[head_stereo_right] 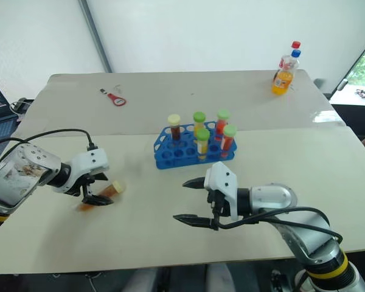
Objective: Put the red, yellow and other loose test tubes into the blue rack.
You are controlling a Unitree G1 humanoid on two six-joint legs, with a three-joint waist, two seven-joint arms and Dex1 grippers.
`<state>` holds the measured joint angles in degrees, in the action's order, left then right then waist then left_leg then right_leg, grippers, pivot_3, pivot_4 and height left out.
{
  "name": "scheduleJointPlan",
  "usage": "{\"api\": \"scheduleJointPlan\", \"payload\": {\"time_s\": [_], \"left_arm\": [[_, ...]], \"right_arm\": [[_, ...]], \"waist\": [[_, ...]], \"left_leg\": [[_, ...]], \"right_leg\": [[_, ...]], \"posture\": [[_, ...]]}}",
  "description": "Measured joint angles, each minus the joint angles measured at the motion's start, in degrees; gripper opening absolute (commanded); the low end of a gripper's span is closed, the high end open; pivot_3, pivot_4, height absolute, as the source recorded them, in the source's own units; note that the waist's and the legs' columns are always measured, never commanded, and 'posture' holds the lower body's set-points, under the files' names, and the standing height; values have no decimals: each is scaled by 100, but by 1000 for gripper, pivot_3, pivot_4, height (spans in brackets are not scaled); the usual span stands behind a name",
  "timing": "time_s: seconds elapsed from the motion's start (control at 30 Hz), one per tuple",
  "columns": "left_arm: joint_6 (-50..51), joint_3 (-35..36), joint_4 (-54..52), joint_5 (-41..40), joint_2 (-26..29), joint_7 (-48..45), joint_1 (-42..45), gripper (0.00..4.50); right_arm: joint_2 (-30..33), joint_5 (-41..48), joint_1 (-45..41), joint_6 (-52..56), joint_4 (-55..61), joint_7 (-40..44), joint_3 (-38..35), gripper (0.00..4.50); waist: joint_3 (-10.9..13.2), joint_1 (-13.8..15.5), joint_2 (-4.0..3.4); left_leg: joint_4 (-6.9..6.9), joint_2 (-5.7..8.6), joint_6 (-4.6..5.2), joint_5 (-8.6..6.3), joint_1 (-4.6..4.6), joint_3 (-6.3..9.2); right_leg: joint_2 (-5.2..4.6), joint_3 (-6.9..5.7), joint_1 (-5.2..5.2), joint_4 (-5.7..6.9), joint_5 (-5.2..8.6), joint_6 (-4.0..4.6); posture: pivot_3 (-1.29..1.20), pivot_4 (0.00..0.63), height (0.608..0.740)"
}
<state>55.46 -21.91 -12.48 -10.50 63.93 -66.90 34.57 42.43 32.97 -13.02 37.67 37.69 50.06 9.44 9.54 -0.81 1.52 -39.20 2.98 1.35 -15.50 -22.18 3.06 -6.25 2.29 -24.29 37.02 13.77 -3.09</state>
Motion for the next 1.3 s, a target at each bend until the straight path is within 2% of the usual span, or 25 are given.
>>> {"api": "scheduleJointPlan", "payload": {"time_s": [0.33,0.43,0.6,0.63,0.67,0.9,1.03,1.1,1.17,1.23,1.3], "left_arm": [[243,-196,43,75,-205,4,43,4500],[193,-260,151,160,-297,31,71,3731],[-101,-409,257,375,-353,16,124,1374],[-180,-413,305,401,-353,-1,130,979],[-233,-416,331,428,-353,-18,133,868],[-443,-330,368,453,-473,-18,132,867],[-1021,163,493,96,-507,-417,451,867],[-1166,621,747,-190,-787,-499,854,867],[-1271,1336,1073,-679,-1511,-299,1284,867],[-1285,1675,1124,-919,-2008,10,1472,867],[-1294,2116,1220,-1054,-2817,749,1513,867]], "right_arm": [[213,-8,82,131,77,-57,-11,4395],[213,-8,82,157,84,-79,-18,4441],[334,-65,20,175,101,-151,-51,4441],[334,-65,-21,179,101,-162,-62,4441],[335,-55,-55,188,102,-168,-95,4441],[337,210,-156,456,132,-256,-380,4441],[652,339,39,514,171,-165,-822,4441],[777,367,139,511,168,-98,-1029,4441],[813,401,270,483,163,-55,-1297,4441],[821,434,291,478,169,-57,-1454,4441],[814,408,354,416,194,-169,-1618,4441]], "waist": [[-1,2,1],[-1,2,2],[-1,3,2],[-1,3,2],[-1,3,2],[-1,31,3],[2,58,8],[3,83,9],[3,118,10],[2,113,12],[1,116,12]], "left_leg": [[-4,1,0,0,1,0],[-5,1,0,0,1,0],[-7,3,0,0,1,0],[-7,3,0,0,1,0],[-7,3,0,0,2,0],[-14,2,0,0,-3,3],[-47,-2,5,-3,-22,13],[-59,-1,9,-5,-22,12],[-70,3,12,-7,-21,13],[-73,8,13,-8,-19,9],[-74,8,14,-8,-19,9]], "right_leg": [[-1,1,0,2,0,0],[-1,1,1,2,0,0],[-4,1,2,2,0,0],[-4,1,2,3,0,0],[-4,1,2,4,0,0],[-10,-1,3,5,0,0],[-9,-16,2,6,0,-1],[-10,-18,8,7,0,-2],[-15,-20,16,5,-2,-9],[-18,-12,18,8,-6,-16],[-20,-8,16,9,-8,-18]], "posture": [[0,150,740],[0,150,740],[0,150,740],[0,150,740],[0,150,740],[0,150,740],[0,150,740],[0,150,740],[0,150,740],[0,150,740],[0,150,740]]}}
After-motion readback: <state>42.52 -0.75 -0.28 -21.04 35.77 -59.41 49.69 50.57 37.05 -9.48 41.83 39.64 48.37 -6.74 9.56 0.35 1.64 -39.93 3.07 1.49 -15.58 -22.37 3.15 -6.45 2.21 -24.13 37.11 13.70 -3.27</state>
